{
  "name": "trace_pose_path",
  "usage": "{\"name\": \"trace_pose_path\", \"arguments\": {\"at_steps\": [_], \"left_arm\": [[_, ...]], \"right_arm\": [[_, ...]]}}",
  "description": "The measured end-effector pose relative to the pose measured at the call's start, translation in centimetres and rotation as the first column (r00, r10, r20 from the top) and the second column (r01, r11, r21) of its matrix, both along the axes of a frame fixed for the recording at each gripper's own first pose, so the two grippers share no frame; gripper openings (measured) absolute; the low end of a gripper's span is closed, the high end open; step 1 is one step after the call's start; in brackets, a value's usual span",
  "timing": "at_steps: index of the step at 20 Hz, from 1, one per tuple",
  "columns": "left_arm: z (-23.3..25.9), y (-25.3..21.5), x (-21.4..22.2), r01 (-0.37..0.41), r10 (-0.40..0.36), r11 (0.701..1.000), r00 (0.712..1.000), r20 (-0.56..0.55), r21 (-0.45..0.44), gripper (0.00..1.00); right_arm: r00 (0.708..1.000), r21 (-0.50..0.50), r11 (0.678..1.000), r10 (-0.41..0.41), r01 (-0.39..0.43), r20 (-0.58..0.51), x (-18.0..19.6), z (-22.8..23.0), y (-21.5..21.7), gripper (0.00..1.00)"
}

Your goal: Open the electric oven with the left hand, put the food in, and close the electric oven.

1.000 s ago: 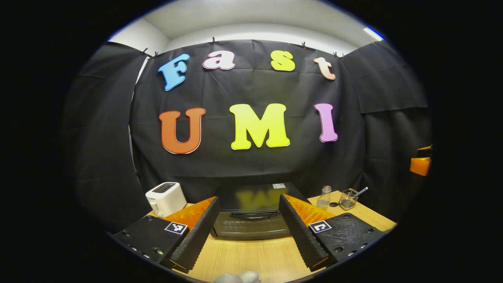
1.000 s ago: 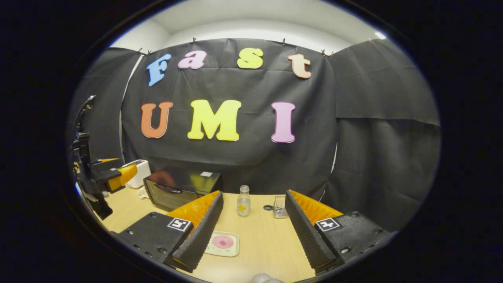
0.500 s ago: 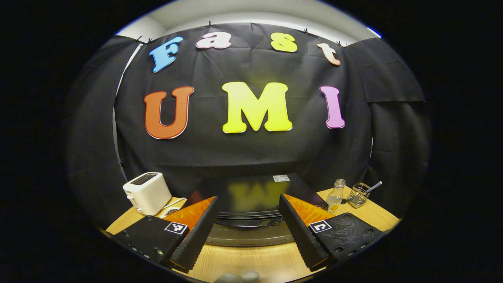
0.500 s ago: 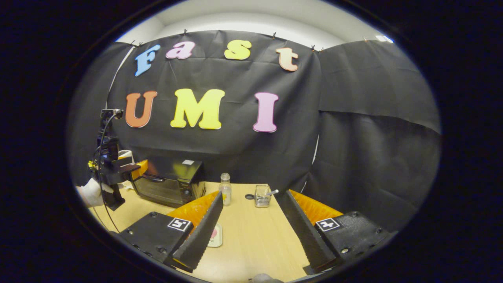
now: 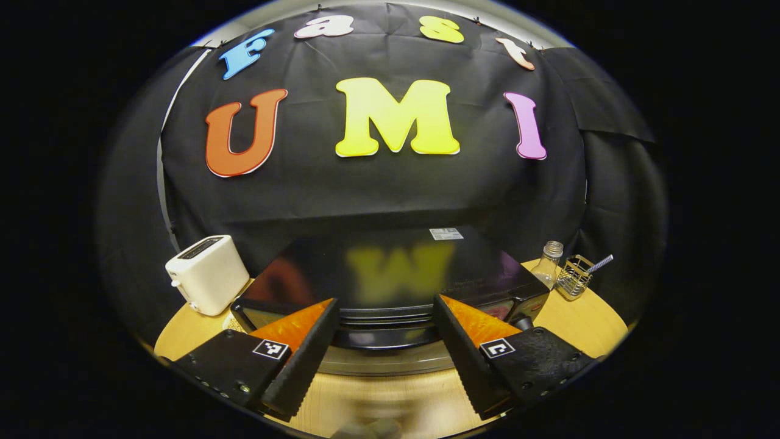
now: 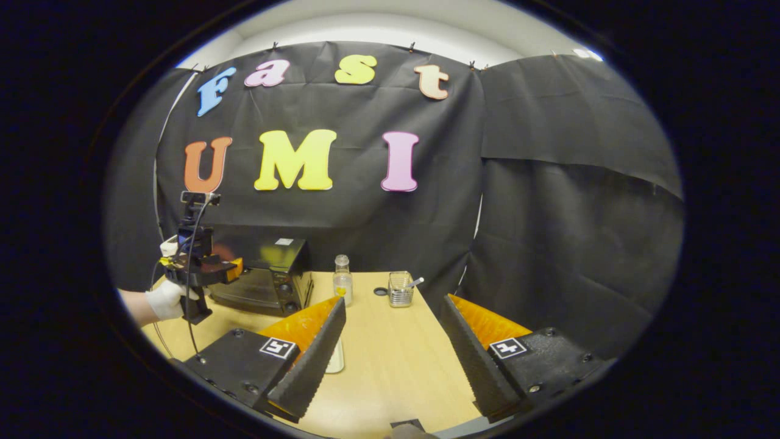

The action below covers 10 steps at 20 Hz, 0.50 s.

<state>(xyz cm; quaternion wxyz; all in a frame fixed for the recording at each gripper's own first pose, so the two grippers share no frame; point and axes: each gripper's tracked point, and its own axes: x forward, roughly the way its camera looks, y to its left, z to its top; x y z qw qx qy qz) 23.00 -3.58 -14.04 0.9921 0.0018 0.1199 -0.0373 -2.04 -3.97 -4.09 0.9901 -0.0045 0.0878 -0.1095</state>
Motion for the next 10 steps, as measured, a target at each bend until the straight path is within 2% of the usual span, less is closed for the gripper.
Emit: {"name": "trace_pose_path", "arguments": {"at_steps": [1, 10], "left_arm": [[-0.3, 0.0, -0.3, 0.0, 0.0, 1.0, 1.0, -0.015, -0.011, 0.96], [-0.7, 0.1, -2.6, 0.001, -0.002, 1.0, 1.0, -0.031, -0.014, 0.98]], "right_arm": [[1.0, 0.002, 1.0, 0.003, -0.003, 0.0, 0.0, -0.1, 0.2, 0.98], [0.999, 0.017, 0.999, 0.045, -0.045, -0.007, -0.1, -0.3, 1.4, 1.0]]}}
